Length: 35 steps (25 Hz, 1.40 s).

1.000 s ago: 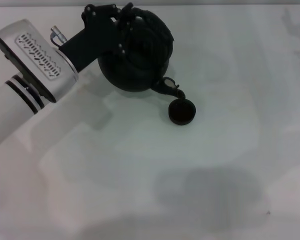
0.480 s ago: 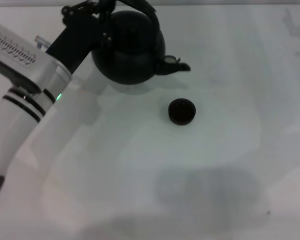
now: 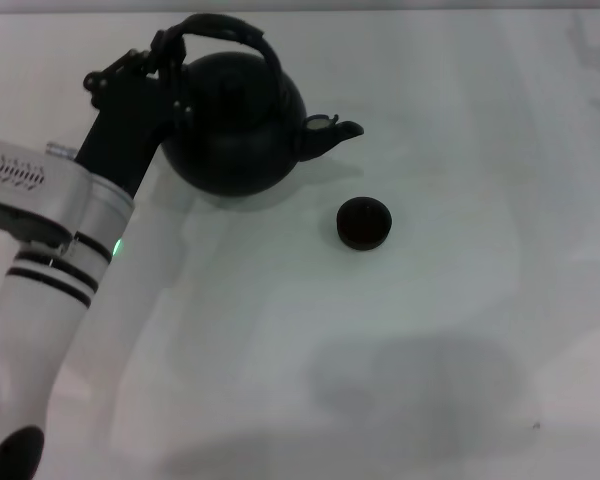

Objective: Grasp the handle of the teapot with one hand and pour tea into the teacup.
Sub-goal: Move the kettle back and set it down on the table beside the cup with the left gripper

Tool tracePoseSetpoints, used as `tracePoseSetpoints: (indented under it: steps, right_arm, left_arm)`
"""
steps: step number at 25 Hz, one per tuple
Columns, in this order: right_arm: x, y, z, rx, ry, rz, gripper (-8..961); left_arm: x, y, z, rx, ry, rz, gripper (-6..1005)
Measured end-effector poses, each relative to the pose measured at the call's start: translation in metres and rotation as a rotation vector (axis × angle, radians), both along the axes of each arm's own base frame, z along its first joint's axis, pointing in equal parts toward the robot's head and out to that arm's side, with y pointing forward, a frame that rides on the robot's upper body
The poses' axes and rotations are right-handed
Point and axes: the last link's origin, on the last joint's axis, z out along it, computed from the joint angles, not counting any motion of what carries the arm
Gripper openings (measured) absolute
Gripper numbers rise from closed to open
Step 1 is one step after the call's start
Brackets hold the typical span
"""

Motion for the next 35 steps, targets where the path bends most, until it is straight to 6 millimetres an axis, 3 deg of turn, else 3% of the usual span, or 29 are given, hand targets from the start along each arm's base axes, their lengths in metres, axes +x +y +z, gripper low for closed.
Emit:
tracePoseSetpoints:
  steps: [10, 35]
  right_arm:
    - [-0.001, 0.002, 0.005, 0.011, -0.008, 0.010, 825]
    - [-0.002, -0.001, 0.001, 0.003, -0.012, 0.018, 825]
  left_arm:
    - [-0.021, -0.035, 0.005, 0.121, -0.004, 0.129, 98]
    - [-0.029, -0.038, -0.002, 0.045, 0.015, 0.136, 97]
